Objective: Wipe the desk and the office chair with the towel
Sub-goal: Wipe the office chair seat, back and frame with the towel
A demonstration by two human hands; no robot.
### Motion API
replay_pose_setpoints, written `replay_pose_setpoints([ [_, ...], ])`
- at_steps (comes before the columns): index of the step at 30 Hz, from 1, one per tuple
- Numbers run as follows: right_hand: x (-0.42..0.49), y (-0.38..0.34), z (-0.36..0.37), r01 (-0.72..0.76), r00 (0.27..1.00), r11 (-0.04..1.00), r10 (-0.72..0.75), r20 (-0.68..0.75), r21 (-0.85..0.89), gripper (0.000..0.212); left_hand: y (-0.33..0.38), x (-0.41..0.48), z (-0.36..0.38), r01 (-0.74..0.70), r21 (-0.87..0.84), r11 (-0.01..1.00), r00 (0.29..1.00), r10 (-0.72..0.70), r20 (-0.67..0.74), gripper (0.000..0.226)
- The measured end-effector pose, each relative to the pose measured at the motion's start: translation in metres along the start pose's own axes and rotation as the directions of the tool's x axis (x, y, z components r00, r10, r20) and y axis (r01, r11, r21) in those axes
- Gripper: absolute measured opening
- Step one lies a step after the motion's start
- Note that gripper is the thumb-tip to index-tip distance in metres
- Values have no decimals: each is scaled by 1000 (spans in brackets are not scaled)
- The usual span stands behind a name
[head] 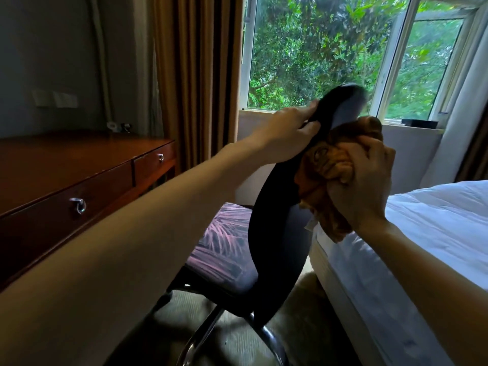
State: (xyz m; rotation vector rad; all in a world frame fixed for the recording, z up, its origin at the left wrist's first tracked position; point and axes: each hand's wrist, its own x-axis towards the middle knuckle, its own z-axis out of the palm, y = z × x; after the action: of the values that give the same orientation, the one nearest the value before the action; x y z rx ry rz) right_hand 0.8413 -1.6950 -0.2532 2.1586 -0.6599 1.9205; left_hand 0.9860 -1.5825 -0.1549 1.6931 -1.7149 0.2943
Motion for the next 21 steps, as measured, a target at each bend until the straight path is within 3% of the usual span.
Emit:
replay_pose_setpoints([
  [8,7,46,-13,-68,996,998,67,66,4,34,-1,47,26,-56,-117,992,983,75,166,52],
  [12,3,69,-14,-58,997,998,57,60,8,40,-28,48,40,-6,-259,966,993,36,112,50],
  [17,5,76,3,-108,994,994,107,34,23,40,-53,42,63,87,-185,979,991,-66,117,51],
  [21,-15,76,23,-243,966,968,235,108,66,41,-66,23,71,143,-147,979,980,-119,160,53],
])
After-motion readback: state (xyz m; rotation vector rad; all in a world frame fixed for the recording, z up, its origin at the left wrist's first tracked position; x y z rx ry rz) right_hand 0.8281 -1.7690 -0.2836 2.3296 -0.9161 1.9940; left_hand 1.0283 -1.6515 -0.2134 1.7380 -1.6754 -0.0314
